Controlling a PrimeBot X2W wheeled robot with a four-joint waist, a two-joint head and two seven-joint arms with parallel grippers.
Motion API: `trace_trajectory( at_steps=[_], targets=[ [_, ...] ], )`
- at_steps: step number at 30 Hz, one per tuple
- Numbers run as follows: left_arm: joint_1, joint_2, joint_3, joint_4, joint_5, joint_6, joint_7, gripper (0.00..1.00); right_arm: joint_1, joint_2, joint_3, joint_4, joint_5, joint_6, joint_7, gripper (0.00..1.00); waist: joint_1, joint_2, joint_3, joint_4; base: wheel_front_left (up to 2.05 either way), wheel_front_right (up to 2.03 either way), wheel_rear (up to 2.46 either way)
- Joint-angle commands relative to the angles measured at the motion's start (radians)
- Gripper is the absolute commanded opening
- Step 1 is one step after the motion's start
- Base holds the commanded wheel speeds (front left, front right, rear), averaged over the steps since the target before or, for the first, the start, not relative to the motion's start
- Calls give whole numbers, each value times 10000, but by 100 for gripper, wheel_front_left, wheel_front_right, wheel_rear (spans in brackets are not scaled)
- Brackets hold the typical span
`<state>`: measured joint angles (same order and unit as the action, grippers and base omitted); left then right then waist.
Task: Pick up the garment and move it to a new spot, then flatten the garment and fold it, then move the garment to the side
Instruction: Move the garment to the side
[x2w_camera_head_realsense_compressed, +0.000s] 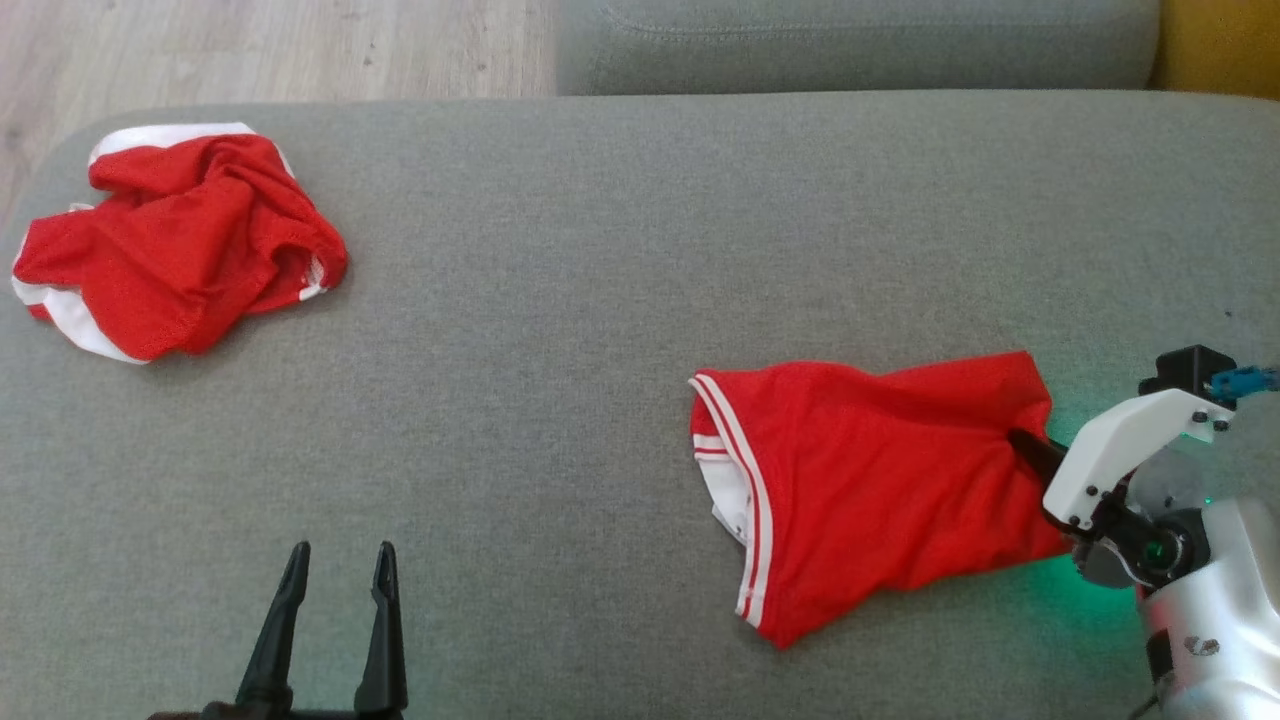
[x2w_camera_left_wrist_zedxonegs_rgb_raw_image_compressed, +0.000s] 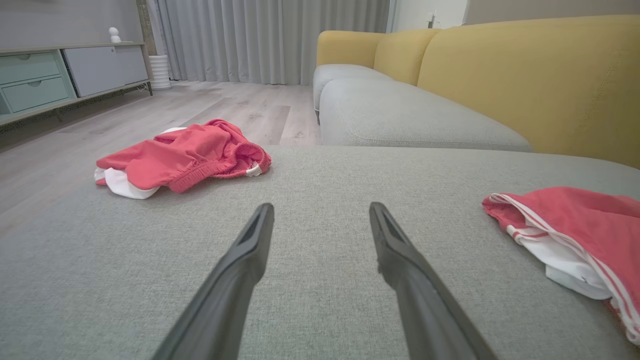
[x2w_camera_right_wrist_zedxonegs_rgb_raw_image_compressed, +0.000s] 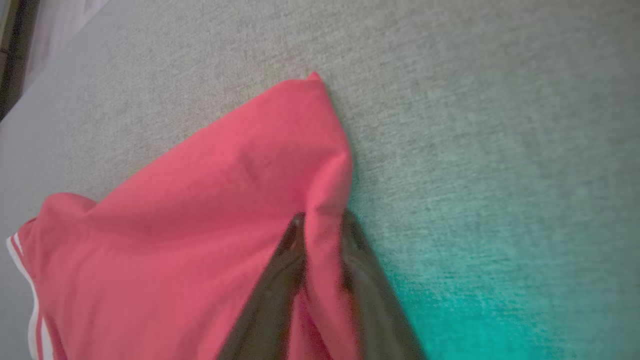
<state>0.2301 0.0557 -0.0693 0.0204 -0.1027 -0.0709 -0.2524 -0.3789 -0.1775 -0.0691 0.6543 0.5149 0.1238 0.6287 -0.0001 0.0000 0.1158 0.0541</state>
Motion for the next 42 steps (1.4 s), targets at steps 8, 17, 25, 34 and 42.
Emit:
trace_trajectory(
  at_steps=[8,17,25,34,42],
  targets=[
    [-702,-55,320,-504,219,-13,-93,100,-982,-675,200,-210,16,69,-1246,0,1,0,948,-322,0,0,0],
    [-1337,173,310,-709,603,-250,-93,100,-3210,-2036,-2226,1522,-2950,69,-3657,0,1,0,2119,-466,0,0,0],
    [-1294,296,620,-832,653,-240,-93,100,-4059,-2257,-4549,1284,-6780,69,-4568,0,1,0,2457,-613,0,0,0],
    [-1286,215,507,-883,712,-222,-93,100,-4110,-1292,-5518,627,-8931,69,-4739,84,1,0,2319,-861,0,0,0],
    [-1110,160,644,-814,598,-159,-93,100,-3867,-629,-5259,-32,-9722,69,-5816,100,1,0,1784,-994,0,0,0]
  ],
)
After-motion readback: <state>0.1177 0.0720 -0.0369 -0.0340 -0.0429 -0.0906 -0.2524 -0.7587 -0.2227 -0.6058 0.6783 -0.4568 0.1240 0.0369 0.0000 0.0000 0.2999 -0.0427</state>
